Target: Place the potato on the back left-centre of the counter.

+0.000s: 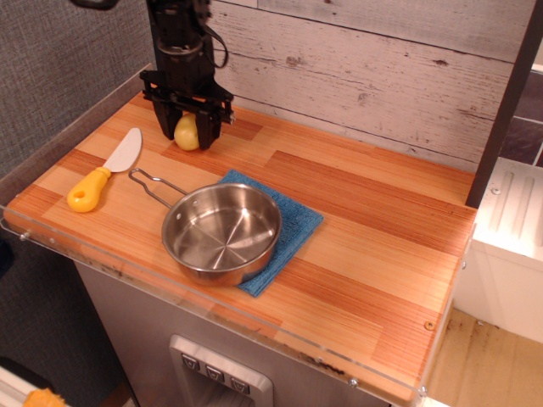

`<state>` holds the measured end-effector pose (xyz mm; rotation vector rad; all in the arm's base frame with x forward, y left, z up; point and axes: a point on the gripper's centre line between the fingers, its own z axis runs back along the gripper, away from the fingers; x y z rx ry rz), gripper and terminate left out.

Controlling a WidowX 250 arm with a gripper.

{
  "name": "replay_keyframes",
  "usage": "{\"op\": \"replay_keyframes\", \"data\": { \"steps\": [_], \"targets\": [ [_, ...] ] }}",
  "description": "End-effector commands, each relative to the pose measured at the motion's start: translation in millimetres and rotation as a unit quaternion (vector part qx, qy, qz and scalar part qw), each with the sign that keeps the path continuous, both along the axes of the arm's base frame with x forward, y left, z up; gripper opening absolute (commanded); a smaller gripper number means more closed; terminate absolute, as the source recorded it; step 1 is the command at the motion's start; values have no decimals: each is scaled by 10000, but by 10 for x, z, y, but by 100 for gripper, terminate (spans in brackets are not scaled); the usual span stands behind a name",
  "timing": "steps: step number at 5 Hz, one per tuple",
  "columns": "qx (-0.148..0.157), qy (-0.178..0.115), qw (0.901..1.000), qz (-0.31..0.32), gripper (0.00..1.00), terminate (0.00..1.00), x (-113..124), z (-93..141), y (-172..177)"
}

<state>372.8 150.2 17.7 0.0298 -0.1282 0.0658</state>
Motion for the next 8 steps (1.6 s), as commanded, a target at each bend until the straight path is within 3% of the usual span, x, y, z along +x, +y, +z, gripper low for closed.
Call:
{"op": "replay_keyframes", "data": {
  "steps": [1,3,5,6,7,8],
  "targets": [
    [-396,-367,9982,-277,100,0,-57,180,151],
    [-242,-237,9982,-504,100,0,-97,424,71],
    [119,-281,9978,-594,100,0,-326,1059,-410],
    [-224,-228,9976,-610,100,0,-473,1092,-693],
    [-296,-321,9974,-575,100,0,-630,1086,-802],
    [-713,-346,9880,-1327,100,0,-696,1082,-731]
  ]
}}
